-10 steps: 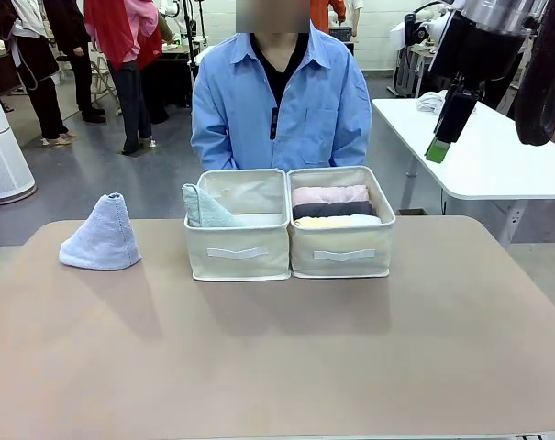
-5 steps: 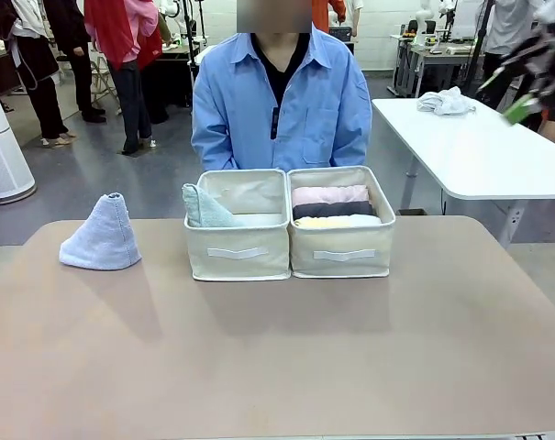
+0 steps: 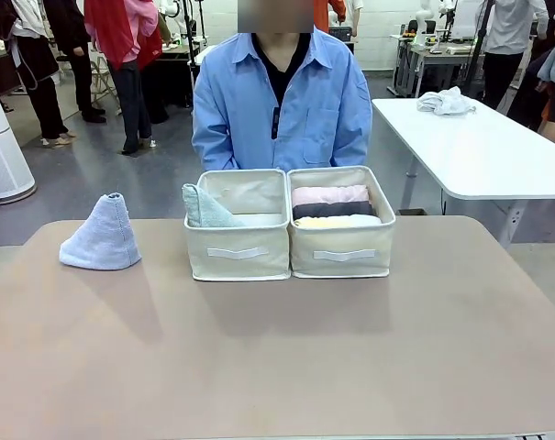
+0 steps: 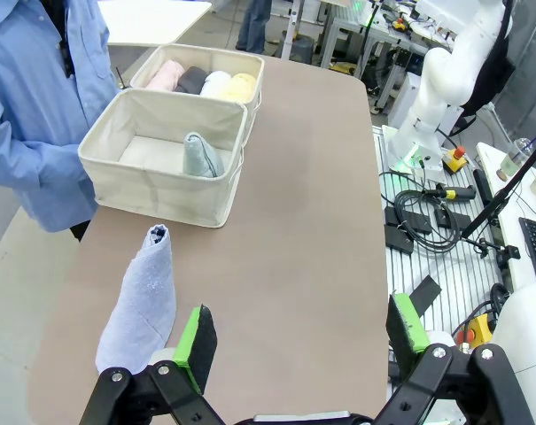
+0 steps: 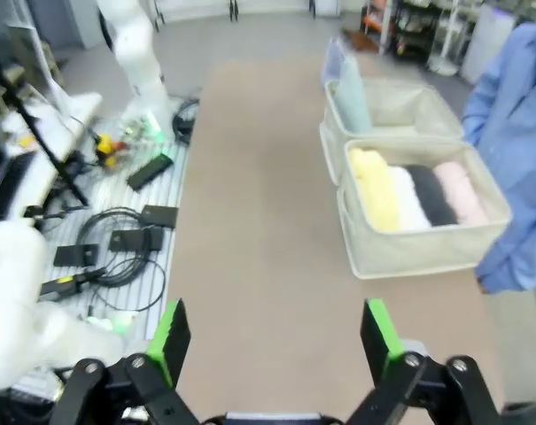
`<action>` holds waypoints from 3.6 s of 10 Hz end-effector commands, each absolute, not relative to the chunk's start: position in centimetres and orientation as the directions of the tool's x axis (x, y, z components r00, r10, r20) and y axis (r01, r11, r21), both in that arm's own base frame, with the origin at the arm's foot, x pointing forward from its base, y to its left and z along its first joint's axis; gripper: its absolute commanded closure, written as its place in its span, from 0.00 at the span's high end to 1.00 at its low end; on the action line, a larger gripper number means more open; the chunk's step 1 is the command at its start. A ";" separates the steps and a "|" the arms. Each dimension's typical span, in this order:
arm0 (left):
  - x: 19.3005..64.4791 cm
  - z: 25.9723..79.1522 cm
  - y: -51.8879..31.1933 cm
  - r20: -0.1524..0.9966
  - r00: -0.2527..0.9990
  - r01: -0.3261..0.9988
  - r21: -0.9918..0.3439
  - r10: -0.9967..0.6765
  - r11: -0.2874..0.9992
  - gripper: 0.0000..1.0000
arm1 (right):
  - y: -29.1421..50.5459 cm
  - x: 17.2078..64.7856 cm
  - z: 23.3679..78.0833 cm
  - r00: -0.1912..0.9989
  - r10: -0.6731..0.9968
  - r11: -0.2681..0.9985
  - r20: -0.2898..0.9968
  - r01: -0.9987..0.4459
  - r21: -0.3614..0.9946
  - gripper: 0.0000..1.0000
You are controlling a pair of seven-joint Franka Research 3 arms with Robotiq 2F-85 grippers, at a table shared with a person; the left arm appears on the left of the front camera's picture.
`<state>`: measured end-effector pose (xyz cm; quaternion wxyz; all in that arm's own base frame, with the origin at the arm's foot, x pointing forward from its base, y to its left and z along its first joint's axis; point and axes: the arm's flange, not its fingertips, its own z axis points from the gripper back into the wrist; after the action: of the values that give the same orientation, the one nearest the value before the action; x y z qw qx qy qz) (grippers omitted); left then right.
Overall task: Sort the towels based on their folding style.
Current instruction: Pick up one triangle-folded towel and place it in the left Fabric basket, then pick up another triangle-folded towel from the table and place it in the left Fabric basket.
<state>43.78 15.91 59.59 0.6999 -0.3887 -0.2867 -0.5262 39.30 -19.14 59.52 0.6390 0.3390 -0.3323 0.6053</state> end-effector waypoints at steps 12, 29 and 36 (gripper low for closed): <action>43.7 59.8 15.7 0.813 0.280 0.960 -0.236 -0.510 0.150 1.00 | -20.8 40.9 58.4 0.043 0.534 0.166 0.844 -0.984 -0.055 1.00; 53.7 57.6 -1.5 0.044 -0.100 0.989 0.111 -0.994 -0.094 1.00 | -20.8 40.9 58.4 0.043 0.534 0.166 0.844 -0.984 -0.055 1.00; 54.5 50.4 -7.3 0.004 -0.144 0.983 0.112 -0.990 -0.143 1.00 | -20.8 40.9 58.4 0.043 0.534 0.166 0.844 -0.984 -0.055 1.00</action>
<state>54.38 -7.69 49.69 0.6535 0.0386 -0.0484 -0.7544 40.91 -20.62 58.40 0.6645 0.2922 -0.3876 0.5682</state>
